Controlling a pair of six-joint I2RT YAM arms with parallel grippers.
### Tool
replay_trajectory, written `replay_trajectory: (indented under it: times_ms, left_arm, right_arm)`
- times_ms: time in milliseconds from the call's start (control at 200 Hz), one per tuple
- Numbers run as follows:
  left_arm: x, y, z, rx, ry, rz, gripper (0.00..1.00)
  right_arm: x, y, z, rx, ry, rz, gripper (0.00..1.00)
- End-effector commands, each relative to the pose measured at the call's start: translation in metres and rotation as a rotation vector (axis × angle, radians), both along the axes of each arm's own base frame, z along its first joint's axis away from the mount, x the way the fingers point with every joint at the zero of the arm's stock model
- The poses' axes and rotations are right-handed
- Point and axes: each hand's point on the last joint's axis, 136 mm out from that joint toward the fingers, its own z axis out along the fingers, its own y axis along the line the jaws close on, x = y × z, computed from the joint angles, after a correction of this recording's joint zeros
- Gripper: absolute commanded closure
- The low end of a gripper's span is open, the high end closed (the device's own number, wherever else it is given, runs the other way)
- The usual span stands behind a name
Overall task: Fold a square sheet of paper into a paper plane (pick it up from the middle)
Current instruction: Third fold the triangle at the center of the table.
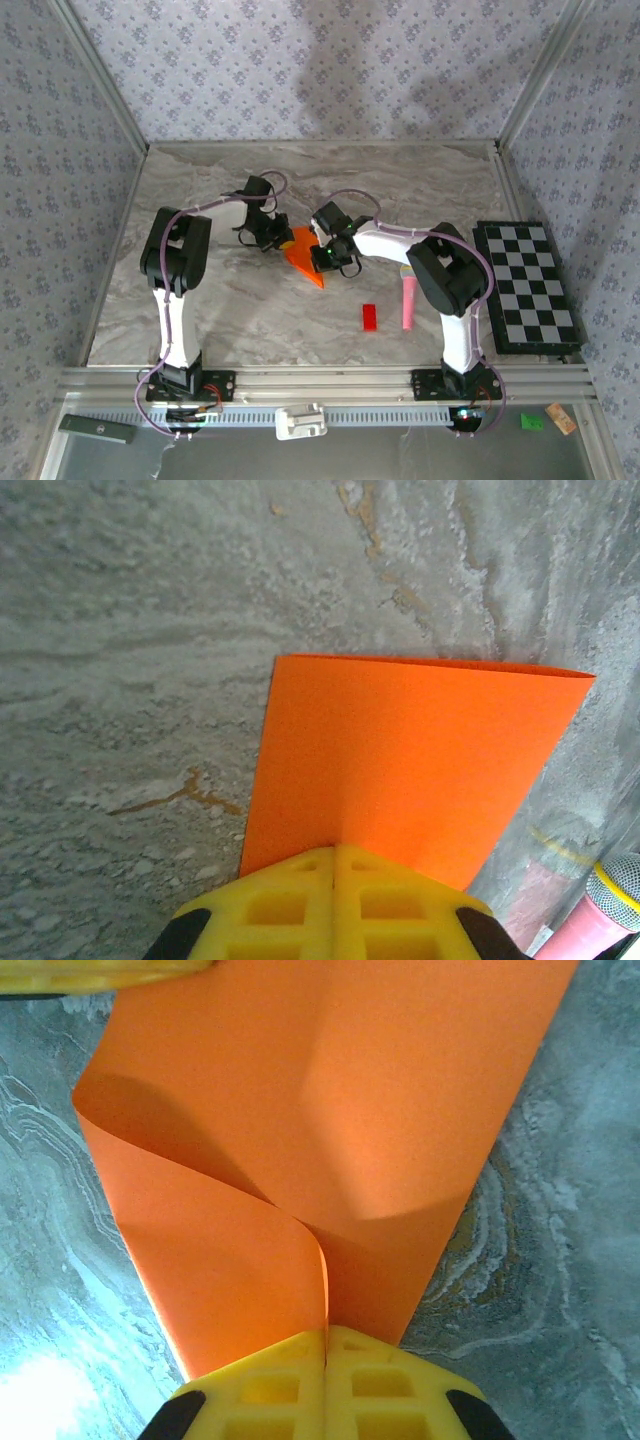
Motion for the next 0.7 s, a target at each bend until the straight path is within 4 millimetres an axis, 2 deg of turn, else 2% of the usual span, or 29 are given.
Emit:
replay_trajectory:
  times_ms: [0, 350, 695]
  left_arm:
    - [-0.020, 0.010, -0.030, 0.095, 0.084, -0.025, 1.00]
    - [-0.024, 0.012, -0.041, 0.129, 0.107, -0.047, 1.00]
    - [-0.024, 0.012, -0.042, 0.141, 0.108, -0.056, 1.00]
  right_arm:
    - [0.008, -0.002, 0.015, -0.005, -0.025, -0.024, 1.00]
    - [0.007, 0.001, 0.027, 0.028, -0.048, -0.003, 1.00]
    - [0.007, -0.005, 0.016, -0.013, -0.035, -0.022, 1.00]
